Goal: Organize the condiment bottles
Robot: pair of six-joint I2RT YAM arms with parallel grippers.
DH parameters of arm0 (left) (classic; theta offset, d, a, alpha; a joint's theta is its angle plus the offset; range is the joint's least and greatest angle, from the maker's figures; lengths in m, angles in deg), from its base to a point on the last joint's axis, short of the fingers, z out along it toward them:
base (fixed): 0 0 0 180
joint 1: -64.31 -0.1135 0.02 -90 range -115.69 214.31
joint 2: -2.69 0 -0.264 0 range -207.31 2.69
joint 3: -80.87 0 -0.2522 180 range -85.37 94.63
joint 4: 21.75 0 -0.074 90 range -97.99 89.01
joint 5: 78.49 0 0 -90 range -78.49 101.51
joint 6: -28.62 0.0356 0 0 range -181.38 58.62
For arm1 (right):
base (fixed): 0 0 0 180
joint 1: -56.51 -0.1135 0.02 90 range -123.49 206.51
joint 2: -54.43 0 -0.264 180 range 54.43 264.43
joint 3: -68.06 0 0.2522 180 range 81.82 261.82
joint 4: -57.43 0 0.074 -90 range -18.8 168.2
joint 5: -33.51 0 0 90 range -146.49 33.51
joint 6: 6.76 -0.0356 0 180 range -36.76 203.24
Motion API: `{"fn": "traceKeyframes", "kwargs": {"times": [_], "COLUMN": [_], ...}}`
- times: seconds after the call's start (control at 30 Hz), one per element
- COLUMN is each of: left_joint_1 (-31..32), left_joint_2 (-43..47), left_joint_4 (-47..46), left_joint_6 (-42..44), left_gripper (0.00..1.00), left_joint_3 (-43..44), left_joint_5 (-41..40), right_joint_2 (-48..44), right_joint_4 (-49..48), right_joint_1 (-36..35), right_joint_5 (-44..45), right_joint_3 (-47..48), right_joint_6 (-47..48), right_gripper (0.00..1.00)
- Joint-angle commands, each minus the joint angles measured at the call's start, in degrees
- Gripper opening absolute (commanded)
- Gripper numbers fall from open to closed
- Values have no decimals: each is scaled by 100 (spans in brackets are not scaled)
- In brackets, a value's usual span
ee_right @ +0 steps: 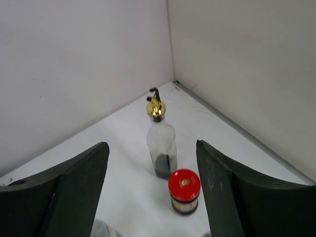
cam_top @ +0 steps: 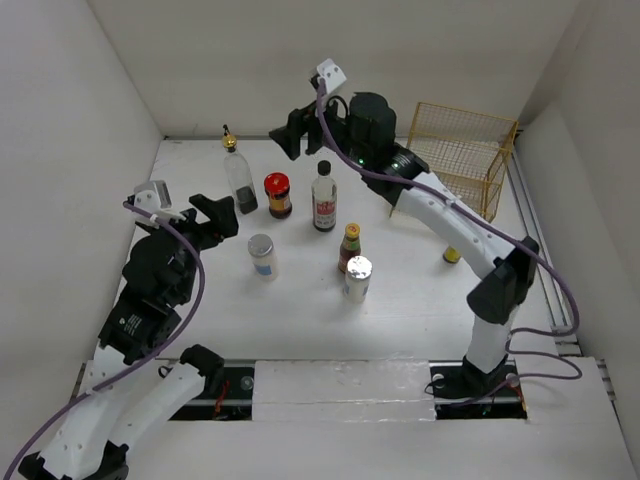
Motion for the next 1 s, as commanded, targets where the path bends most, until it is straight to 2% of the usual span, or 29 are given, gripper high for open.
{"fn": "traceKeyframes", "kwargs": {"times": [0.0,0.03,0.1,0.13,0.17,0.2,0.23,0.27,0.33,0.37,0.43,0.47,0.5,0.53,0.6,0.63,0.73,0.97], "left_joint_1": [3,3,3,-49,-49,-49,-49,-49,-49,-49,-111,-111,-111,-111,-164,-164,-164,-216], "left_joint_2": [257,379,538,678,740,741,741,793,793,793,793,793,793,793,863,864,864,864], "left_joint_4": [-212,-265,-318,-396,-397,-397,-397,-397,-344,-344,-397,-397,-345,-344,-449,-450,-450,-564], "left_joint_6": [101,49,48,48,48,48,-12,-13,-66,-66,-66,-66,-118,-118,-119,-119,-119,-119], "left_gripper": [82,77,66,60,55,48,27,20,18,17,26,36,58,67,77,79,79,79], "left_joint_3": [-44,-148,-289,-351,-352,-404,-404,-404,-404,-404,-404,-404,-404,-404,-474,-475,-475,-527], "left_joint_5": [-83,-145,-146,-216,-312,-365,-444,-515,-515,-576,-577,-577,-577,-525,-454,-454,-392,-199], "right_joint_2": [693,1060,1405,1581,1904,2029,2118,2118,2171,2110,2110,2110,2171,2319,2513,2705,2961,3822], "right_joint_4": [496,653,812,909,1032,1207,1209,1209,1095,1095,928,928,875,875,989,1050,990,383], "right_joint_1": [-106,-159,-247,-300,-300,-300,-352,-353,-423,-510,-581,-581,-581,-581,-634,-634,-634,-634], "right_joint_5": [-158,-210,-211,-211,-150,-149,-97,-44,96,271,325,325,325,325,378,378,378,440], "right_joint_3": [1221,1799,2364,2663,3266,3516,3666,3720,3502,3379,3062,3001,3000,3087,3324,3543,3677,4194], "right_joint_6": [-91,-91,-91,-91,-91,-91,-91,-91,-91,-91,-91,-91,-91,-91,-91,-91,-91,-91], "right_gripper": [77,65,51,40,17,12,8,3,3,5,19,29,49,56,65,71,76,79]}}
